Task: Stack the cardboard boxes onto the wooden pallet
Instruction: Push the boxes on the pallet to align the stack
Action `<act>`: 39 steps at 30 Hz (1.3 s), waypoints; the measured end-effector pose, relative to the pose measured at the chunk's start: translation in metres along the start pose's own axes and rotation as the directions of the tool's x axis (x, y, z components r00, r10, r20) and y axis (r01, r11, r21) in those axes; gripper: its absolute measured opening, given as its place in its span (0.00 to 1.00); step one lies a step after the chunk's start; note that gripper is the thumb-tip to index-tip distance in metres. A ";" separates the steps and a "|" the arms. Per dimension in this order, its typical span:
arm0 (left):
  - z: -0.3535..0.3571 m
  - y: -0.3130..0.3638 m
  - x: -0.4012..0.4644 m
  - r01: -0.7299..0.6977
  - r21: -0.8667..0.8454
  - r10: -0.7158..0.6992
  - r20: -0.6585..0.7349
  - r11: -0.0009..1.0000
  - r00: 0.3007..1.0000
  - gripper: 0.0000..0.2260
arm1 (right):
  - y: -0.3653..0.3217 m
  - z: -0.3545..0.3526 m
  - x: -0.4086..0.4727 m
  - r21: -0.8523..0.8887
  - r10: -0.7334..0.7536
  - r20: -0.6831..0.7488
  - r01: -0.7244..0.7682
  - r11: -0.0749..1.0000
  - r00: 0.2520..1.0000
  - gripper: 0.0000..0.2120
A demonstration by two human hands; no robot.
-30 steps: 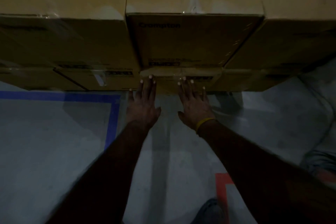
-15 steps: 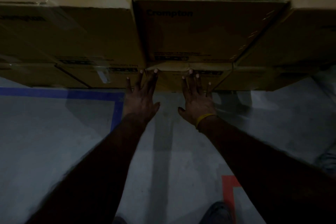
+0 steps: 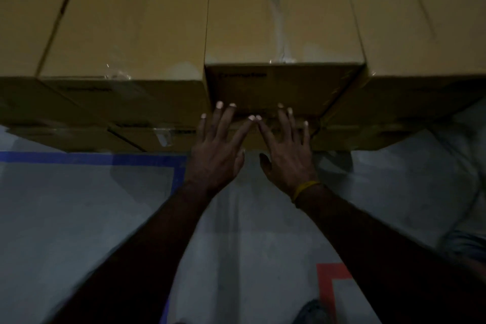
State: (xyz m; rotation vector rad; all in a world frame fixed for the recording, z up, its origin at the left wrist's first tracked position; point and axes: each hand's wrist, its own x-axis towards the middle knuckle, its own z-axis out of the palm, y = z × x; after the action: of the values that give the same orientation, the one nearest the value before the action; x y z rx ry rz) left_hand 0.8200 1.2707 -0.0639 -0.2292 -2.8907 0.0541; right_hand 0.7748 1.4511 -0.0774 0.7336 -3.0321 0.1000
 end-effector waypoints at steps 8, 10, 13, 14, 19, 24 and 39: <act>-0.092 -0.014 0.088 0.127 0.055 -0.131 0.056 0.990 0.990 0.31 | 0.032 -0.098 0.048 -0.102 -0.054 -0.225 0.032 0.994 0.973 0.38; -0.099 -0.018 0.107 0.156 0.043 -0.161 0.162 0.987 0.974 0.31 | 0.039 -0.113 0.055 -0.135 -0.052 -0.202 0.025 0.991 0.978 0.38; -0.099 -0.018 0.124 0.335 -0.073 -0.291 0.347 0.939 0.891 0.34 | 0.048 -0.130 0.077 -0.071 0.095 -0.012 -0.095 0.993 0.995 0.41; -0.098 -0.016 0.127 0.386 -0.118 -0.319 0.374 0.915 0.871 0.34 | 0.050 -0.132 0.085 -0.030 0.153 0.052 -0.151 0.988 0.987 0.42; -0.095 -0.002 0.135 0.500 -0.272 -0.411 0.325 0.822 0.852 0.34 | 0.052 -0.128 0.102 0.001 0.242 0.195 -0.247 0.969 0.951 0.48; -0.092 0.006 0.140 0.518 -0.261 -0.432 0.322 0.815 0.842 0.34 | 0.054 -0.129 0.096 -0.048 0.195 0.154 -0.189 0.981 0.969 0.44; -0.112 0.021 0.171 0.748 -0.381 -0.649 0.374 0.544 0.663 0.31 | 0.060 -0.131 0.099 0.075 0.224 0.145 -0.237 0.969 0.964 0.34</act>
State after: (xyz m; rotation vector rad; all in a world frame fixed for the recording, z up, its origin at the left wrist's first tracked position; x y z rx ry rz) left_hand 0.6864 1.3207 0.0840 0.9347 -2.8682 -0.8900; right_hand 0.6602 1.4684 0.0534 0.4016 -3.2516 0.2031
